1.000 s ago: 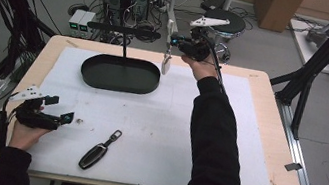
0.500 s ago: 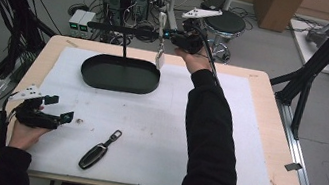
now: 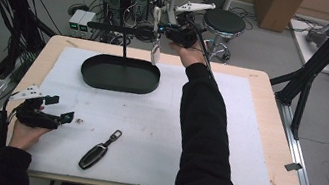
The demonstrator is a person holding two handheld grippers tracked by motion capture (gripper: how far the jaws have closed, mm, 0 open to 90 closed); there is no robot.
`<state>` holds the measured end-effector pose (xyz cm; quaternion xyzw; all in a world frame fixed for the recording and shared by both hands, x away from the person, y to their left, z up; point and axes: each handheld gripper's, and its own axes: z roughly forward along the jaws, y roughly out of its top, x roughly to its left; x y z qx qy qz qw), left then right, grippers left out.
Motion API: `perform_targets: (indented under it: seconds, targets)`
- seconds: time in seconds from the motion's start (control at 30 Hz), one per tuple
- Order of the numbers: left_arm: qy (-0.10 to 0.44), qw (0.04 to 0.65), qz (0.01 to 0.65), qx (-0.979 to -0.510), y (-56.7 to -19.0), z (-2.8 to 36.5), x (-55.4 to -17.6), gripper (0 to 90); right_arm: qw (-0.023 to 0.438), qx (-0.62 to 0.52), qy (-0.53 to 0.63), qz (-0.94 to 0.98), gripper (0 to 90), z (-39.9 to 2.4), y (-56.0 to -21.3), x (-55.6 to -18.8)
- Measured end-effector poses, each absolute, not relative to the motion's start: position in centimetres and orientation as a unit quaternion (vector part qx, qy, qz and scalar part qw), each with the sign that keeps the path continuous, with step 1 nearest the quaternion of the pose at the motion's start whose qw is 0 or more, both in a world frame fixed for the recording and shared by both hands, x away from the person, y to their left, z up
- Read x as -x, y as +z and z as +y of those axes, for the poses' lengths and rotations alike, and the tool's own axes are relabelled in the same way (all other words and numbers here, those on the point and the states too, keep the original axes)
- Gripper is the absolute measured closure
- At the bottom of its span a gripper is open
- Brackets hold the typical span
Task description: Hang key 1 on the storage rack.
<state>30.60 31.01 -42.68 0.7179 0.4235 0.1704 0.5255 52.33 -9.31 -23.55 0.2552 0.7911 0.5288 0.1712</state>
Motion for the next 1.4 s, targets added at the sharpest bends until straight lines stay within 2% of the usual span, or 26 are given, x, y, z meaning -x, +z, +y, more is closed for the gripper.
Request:
perform_targets:
  seconds: [0.6,0.93,1.4]
  targets:
    - [0.171,0.527,0.423,-0.717,-42.7,31.1,-30.6,1.8,0.181,-0.274,0.520,0.789,86.9,-7.5,-23.3,-53.9]
    - [0.170,0.527,0.423,-0.717,-42.7,31.1,-30.6,1.7,0.157,-0.301,0.536,0.773,86.9,-7.4,-23.9,-55.4]
    - [0.171,0.528,0.422,-0.717,-42.7,31.1,-30.6,1.8,0.155,-0.342,0.536,0.756,86.7,-7.2,-25.1,-56.4]
